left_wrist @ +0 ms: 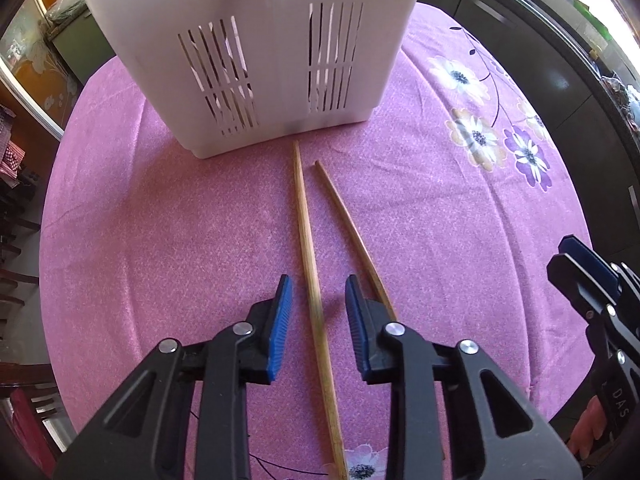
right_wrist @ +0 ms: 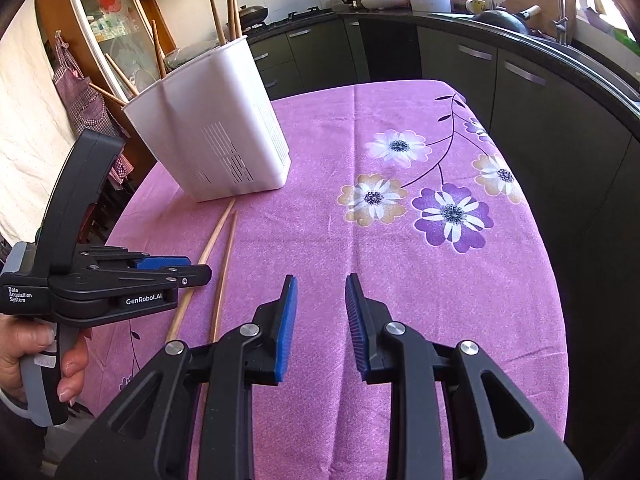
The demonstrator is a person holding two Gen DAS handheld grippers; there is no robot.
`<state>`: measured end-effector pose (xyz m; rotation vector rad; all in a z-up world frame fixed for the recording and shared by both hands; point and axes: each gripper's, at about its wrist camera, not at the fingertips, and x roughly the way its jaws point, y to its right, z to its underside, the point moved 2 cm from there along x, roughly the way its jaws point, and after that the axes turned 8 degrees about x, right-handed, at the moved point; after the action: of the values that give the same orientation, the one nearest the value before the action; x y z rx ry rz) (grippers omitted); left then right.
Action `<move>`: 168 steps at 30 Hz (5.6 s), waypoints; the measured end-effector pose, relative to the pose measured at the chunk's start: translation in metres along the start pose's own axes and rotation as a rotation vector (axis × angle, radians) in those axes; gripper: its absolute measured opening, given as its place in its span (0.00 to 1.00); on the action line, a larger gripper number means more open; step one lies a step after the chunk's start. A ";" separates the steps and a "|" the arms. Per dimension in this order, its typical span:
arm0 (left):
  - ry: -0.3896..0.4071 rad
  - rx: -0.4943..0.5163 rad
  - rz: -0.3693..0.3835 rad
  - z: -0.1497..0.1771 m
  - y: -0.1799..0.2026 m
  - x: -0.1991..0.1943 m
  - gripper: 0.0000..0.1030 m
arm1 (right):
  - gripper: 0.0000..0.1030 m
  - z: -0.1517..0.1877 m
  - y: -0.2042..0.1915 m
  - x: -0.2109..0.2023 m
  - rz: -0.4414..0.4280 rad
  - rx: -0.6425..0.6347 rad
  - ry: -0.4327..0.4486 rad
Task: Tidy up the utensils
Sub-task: 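Move both tools back toward the last two chopsticks on the tablecloth, then grasp one wooden chopstick upright with the left tool while the right tool approaches the other, then grasp the last wooden chopstick with the right tool while the left tool holds its chopstick, then lift both chopsticks over the white holder, drop them in, open both tools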
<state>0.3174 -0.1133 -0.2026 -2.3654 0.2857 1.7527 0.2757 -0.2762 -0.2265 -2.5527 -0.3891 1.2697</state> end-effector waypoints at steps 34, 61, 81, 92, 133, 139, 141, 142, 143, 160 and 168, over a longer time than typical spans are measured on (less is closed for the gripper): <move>0.298 0.025 -0.002 0.045 -0.015 -0.129 0.07 | 0.30 0.005 -0.024 0.001 -0.026 -0.049 -0.031; -0.033 0.031 0.002 -0.020 -0.011 0.009 0.13 | 0.30 0.003 -0.016 -0.012 -0.011 -0.042 -0.027; 0.312 0.050 0.005 0.048 -0.039 -0.140 0.06 | 0.30 0.004 -0.051 0.008 -0.031 -0.120 -0.097; 0.404 0.094 -0.004 0.083 -0.037 -0.169 0.06 | 0.30 -0.010 -0.103 0.086 0.080 -0.269 -0.299; 0.452 0.105 -0.004 0.110 -0.039 -0.181 0.06 | 0.06 0.019 -0.104 -0.107 -0.030 -0.268 0.131; 0.455 0.099 -0.008 0.113 -0.039 -0.183 0.06 | 0.06 0.030 -0.096 -0.118 -0.042 -0.250 0.149; 0.458 0.097 -0.012 0.114 -0.039 -0.184 0.06 | 0.06 0.030 -0.096 -0.118 -0.043 -0.249 0.150; 0.460 0.096 -0.015 0.115 -0.039 -0.186 0.06 | 0.06 0.030 -0.095 -0.119 -0.045 -0.248 0.151; 0.463 0.096 -0.016 0.115 -0.040 -0.187 0.06 | 0.06 0.031 -0.094 -0.119 -0.047 -0.248 0.152; 0.560 0.066 0.021 0.043 -0.053 -0.266 0.06 | 0.06 0.031 -0.094 -0.117 -0.073 -0.258 0.146; 0.749 0.033 -0.045 -0.030 -0.064 -0.329 0.06 | 0.06 0.030 -0.093 -0.114 -0.084 -0.264 0.146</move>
<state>0.2679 -0.0444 0.1228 -2.8701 0.3457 0.7615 0.1740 -0.2262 -0.1282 -2.7910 -0.6637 1.0555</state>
